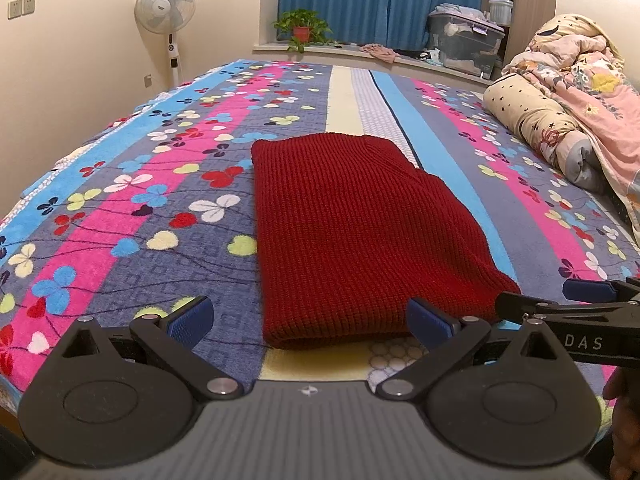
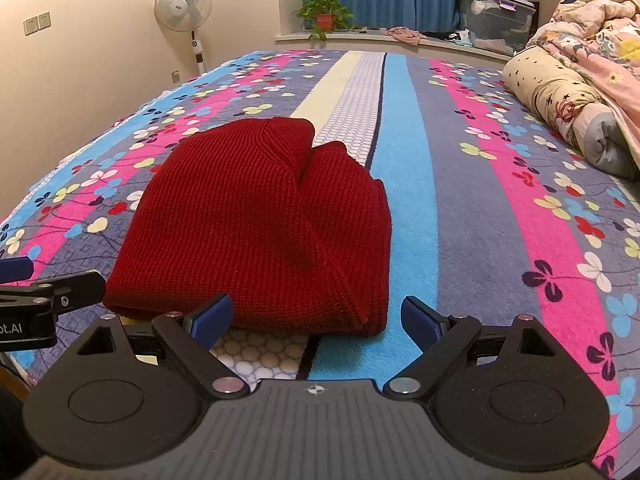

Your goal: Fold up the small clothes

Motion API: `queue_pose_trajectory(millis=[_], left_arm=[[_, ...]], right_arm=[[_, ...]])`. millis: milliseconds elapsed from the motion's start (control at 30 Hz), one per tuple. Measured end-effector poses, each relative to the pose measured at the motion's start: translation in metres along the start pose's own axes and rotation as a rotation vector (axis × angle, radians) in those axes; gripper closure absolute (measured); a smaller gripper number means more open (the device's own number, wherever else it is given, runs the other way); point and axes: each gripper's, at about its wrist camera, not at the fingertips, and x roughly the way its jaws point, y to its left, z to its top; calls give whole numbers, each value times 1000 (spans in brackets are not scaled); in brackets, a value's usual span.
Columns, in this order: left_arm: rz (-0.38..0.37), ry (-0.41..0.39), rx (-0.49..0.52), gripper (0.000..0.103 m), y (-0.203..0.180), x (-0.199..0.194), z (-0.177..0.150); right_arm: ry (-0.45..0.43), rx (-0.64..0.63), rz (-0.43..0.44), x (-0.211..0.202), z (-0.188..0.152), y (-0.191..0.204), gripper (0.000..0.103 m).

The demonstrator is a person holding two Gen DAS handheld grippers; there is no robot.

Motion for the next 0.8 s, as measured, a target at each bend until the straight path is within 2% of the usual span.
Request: queue_pose_trajectory(millis=[800], left_arm=[[-9,-1,4,0,-2,3,0]], right_arm=[[-5,-18,1,1,0,5,11]])
